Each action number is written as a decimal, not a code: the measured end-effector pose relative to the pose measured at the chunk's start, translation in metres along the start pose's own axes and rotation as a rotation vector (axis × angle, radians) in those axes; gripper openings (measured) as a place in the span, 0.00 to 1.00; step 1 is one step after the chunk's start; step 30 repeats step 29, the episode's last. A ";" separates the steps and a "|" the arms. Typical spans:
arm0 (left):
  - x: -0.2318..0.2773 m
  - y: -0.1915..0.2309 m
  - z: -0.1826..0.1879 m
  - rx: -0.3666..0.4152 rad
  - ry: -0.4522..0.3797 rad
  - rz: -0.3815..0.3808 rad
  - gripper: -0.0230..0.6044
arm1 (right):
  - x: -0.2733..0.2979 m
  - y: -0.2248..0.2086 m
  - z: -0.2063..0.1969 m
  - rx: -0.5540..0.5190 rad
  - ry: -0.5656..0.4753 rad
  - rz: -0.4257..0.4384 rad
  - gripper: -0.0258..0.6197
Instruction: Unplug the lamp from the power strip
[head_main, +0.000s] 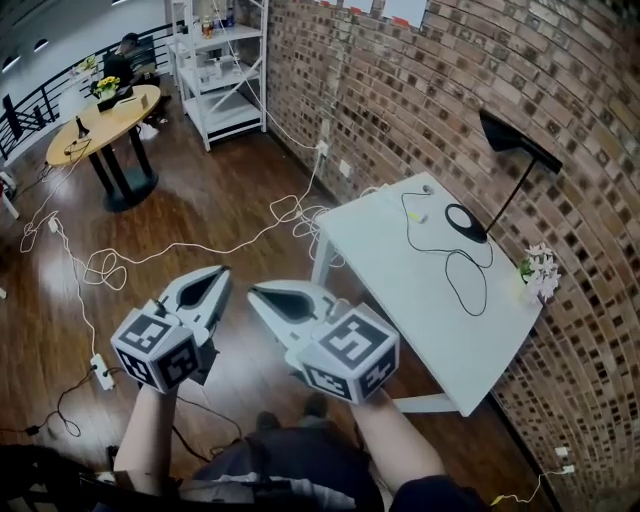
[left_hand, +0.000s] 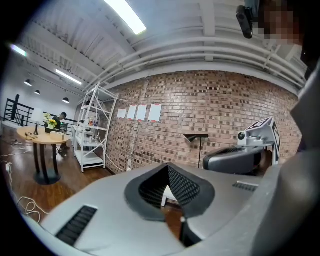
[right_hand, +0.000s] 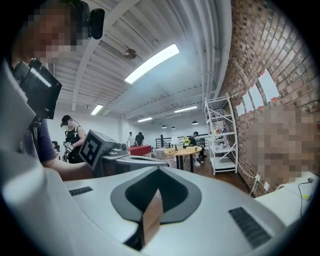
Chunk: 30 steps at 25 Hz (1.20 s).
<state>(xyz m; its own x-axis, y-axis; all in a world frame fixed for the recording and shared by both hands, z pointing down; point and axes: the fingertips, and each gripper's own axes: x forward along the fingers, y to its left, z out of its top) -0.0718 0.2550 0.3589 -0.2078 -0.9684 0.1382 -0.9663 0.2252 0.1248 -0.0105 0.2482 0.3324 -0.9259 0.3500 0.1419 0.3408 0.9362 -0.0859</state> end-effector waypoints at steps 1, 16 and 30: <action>0.003 -0.002 0.000 0.002 -0.003 -0.015 0.04 | -0.004 -0.001 0.000 -0.001 0.002 -0.015 0.03; 0.025 -0.024 -0.001 0.008 0.010 -0.118 0.04 | -0.020 -0.015 -0.009 -0.002 0.019 -0.124 0.03; -0.003 0.034 -0.008 -0.031 0.015 -0.017 0.04 | 0.038 0.003 -0.013 0.022 0.052 -0.008 0.03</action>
